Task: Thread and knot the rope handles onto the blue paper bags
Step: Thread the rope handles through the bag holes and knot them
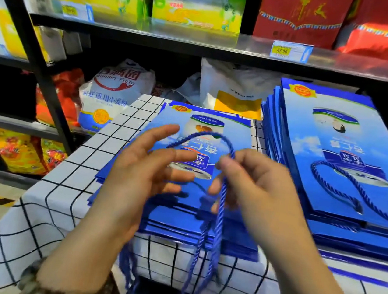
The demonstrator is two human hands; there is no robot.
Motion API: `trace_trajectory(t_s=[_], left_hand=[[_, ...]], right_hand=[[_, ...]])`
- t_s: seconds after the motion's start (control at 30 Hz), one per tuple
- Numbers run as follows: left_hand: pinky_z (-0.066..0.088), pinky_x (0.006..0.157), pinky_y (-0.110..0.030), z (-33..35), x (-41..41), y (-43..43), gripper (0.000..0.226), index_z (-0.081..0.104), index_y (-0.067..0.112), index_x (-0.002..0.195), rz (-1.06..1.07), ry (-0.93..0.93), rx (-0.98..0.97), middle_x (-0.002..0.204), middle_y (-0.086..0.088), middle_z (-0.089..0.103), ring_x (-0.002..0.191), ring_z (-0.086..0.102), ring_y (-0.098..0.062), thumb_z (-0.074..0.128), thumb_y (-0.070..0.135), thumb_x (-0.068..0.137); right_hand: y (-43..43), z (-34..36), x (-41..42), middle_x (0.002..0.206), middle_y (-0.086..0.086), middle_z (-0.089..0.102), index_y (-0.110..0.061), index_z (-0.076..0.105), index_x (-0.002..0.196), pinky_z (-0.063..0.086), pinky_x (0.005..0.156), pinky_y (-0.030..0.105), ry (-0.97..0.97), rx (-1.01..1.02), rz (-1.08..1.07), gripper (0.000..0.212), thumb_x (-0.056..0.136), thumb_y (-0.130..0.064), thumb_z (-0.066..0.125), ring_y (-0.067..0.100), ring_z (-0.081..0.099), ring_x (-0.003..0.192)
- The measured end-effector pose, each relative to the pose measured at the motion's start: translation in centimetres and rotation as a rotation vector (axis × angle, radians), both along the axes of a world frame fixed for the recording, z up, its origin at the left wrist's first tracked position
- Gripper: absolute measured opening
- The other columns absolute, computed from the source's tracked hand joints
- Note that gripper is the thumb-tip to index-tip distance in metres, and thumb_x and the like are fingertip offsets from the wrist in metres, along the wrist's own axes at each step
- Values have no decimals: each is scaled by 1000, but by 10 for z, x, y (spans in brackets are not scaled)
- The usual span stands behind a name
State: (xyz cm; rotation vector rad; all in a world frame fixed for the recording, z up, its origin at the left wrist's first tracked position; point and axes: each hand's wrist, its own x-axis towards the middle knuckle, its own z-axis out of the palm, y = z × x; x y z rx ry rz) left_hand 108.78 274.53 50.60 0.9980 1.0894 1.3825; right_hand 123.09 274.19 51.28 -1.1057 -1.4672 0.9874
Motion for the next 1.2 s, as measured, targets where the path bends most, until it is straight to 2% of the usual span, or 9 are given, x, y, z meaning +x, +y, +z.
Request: trace_trajectory(t_s=[0.1,0.23,0.4,0.5,0.57,0.7,0.83,1.07,1.2], left_hand=[[35,40,-11,-3,4,-8,10,62,15,89,-34,246,46,64,0,66,42,50,-6,52,15,89],[32,44,-10,-8,12,-7,24,66,4,68,-283,559,92,55,3,51,43,40,-2,63,23,82],[34,52,-18,-17,17,4,24,62,18,56,-258,797,142,45,13,52,44,43,4,67,23,79],[41,50,-18,-16,15,11,26,58,17,57,-231,756,125,49,7,56,45,52,-4,65,19,81],[44,46,-16,-14,12,16,22,58,16,61,-197,668,80,50,4,59,47,58,-8,66,13,81],[52,62,-23,-13,10,29,22,60,22,67,-185,708,94,59,4,63,59,64,-13,72,5,75],[48,66,-18,-16,16,35,28,58,32,64,-200,849,174,60,12,61,57,57,-1,74,11,74],[45,67,-16,-17,23,39,25,58,33,70,-276,973,229,62,15,58,60,55,0,74,14,75],[47,71,-20,-13,23,41,10,69,27,77,-366,1081,238,71,10,67,68,59,-5,71,16,77]], right_hand=[[19,13,5,44,1,57,-10,54,71,35,34,13,83,-82,-6,20,91,-12,51,13,48,30],[35,12,-1,43,0,56,-7,52,74,34,32,15,80,-118,14,19,92,-11,49,11,49,29],[42,5,-4,52,2,58,-7,51,77,39,36,16,103,-167,5,17,93,-12,49,11,52,33],[42,-6,4,77,-3,64,-20,56,87,49,55,25,-175,-50,-166,7,89,-27,56,9,62,56],[29,-16,17,88,-11,61,-20,61,100,47,70,19,-413,57,-240,20,85,-33,58,6,62,76],[-6,-35,33,106,-18,61,-26,65,107,40,89,17,-797,91,-102,30,80,-40,62,1,55,101],[-13,-47,38,125,-18,56,-31,63,114,35,103,21,-841,68,-67,34,82,-40,61,0,46,120],[-12,-53,41,110,-11,67,-27,72,101,44,98,29,-754,133,-118,22,80,-30,68,4,57,109],[-11,-50,35,81,-9,72,-24,72,84,56,65,39,-796,280,-178,17,82,-32,57,15,67,76]])
